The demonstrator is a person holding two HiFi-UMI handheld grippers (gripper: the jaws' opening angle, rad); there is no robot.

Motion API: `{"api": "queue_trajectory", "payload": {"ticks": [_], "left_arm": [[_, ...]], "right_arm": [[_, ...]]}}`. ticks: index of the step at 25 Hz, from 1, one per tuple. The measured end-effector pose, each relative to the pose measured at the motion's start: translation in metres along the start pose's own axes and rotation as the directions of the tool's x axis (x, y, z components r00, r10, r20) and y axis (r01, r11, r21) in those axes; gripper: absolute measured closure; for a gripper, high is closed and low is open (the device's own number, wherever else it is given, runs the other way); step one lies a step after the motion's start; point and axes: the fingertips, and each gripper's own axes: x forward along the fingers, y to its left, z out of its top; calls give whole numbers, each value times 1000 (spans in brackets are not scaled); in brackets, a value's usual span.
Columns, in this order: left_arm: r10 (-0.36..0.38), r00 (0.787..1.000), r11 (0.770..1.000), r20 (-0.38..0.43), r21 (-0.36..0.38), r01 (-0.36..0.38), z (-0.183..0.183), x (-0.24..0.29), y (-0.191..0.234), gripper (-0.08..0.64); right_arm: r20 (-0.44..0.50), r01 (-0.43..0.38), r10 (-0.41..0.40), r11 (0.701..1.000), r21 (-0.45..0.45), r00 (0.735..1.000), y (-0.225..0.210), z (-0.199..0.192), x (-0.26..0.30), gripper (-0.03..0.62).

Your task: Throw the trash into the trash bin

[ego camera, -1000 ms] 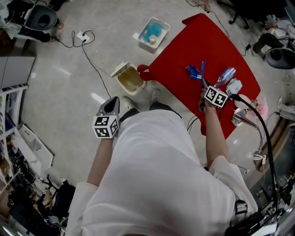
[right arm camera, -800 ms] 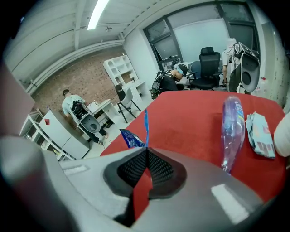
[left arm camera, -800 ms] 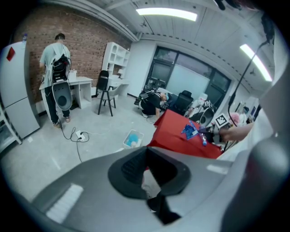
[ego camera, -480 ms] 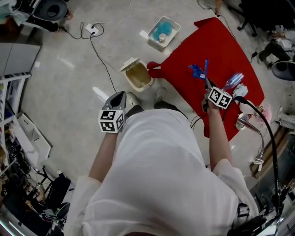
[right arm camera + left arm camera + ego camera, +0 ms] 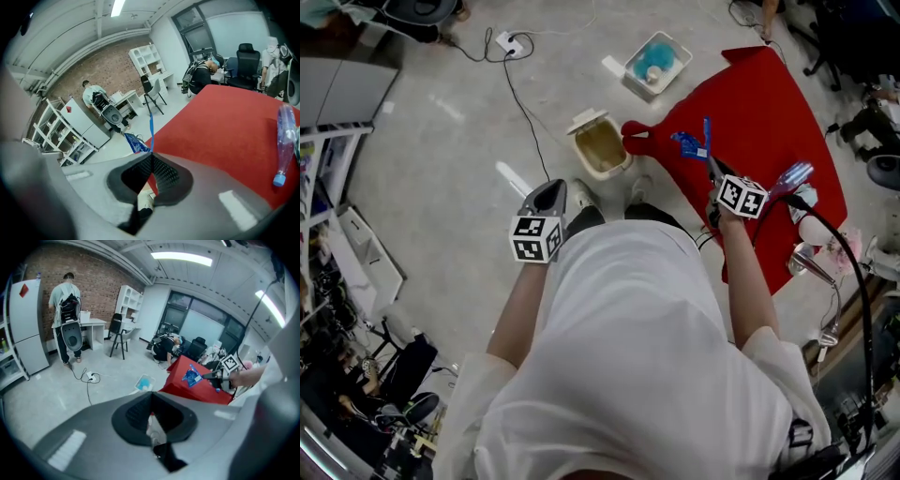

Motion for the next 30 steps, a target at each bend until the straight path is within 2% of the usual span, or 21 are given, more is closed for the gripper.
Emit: {"api": "queue_trajectory", "payload": {"ticks": [7,14,25,30], "left_arm": [[23,1000,999,12,-29,-23,-9,-9,15,557],[62,998,998,6,1,-62,-16,-21,34,557],[131,991,990,-13,-43,-132,-39,-42,61,557],[148,989,987,-25,-55,-149,-50,-46,72,557]], "right_arm": [[-57,-84,81,995,-56,995,52,-13,26,591],[-117,-153,143,985,-81,983,98,-29,49,591],[-236,-238,200,961,-143,951,139,-60,94,591],[-268,-238,192,959,-154,944,144,-72,115,591]]}}
